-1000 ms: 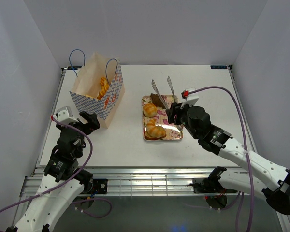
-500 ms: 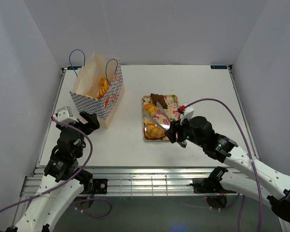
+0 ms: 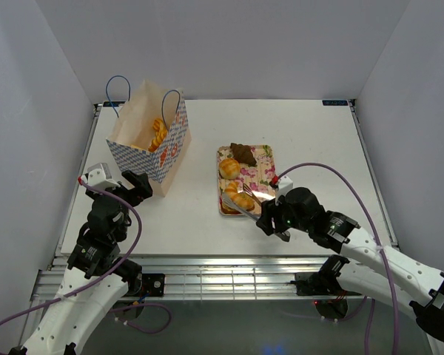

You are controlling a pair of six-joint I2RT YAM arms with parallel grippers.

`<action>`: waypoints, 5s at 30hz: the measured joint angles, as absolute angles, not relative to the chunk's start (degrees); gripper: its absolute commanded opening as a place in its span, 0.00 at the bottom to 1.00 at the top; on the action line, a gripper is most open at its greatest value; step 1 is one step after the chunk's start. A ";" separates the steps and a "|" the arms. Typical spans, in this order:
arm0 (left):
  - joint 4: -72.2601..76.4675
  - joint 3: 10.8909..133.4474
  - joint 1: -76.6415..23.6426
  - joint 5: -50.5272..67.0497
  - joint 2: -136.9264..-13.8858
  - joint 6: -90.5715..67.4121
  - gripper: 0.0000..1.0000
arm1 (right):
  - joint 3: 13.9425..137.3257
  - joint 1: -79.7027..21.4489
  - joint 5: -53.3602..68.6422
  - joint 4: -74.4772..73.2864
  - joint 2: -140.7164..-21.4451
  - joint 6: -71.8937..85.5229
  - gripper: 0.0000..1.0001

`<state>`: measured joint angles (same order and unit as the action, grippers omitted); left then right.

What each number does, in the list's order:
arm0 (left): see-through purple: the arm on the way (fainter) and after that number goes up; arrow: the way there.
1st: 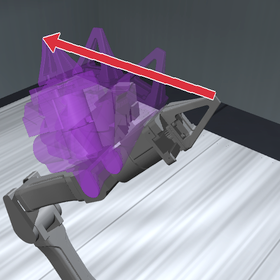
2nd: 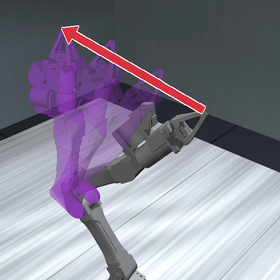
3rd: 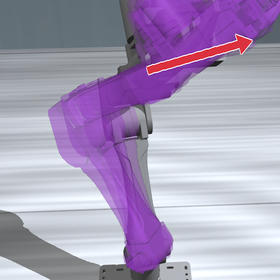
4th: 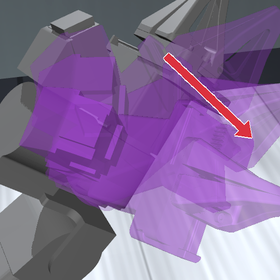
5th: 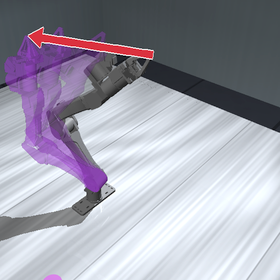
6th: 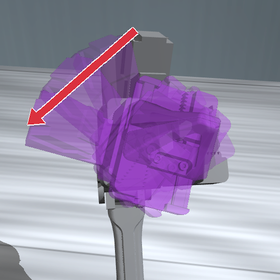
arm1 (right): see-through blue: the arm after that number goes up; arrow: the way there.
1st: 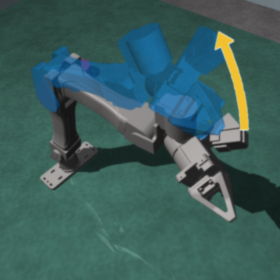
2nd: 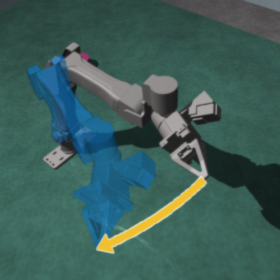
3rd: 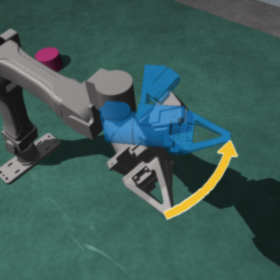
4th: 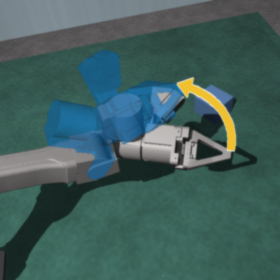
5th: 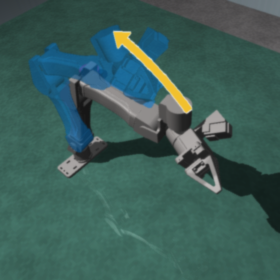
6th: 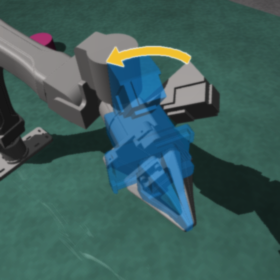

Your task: Place the fake bread into the paper bag

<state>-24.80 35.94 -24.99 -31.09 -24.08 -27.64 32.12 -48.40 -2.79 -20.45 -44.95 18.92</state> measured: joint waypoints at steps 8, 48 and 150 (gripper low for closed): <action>-24.80 35.94 -24.99 -31.09 -24.05 -27.64 0.98 | 32.12 -48.40 -2.48 -20.51 -48.53 18.90 0.61; -24.80 35.94 -24.99 -31.07 -24.18 -27.62 0.98 | 46.57 -48.45 -12.99 -19.90 -50.52 15.64 0.42; -24.80 35.94 -24.99 -30.85 -24.64 -27.46 0.98 | 43.68 -35.59 -20.36 12.84 -64.23 20.82 0.61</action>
<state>-24.80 35.94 -24.99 -30.85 -24.64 -27.46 43.68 -35.59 -20.36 12.84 -64.23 20.82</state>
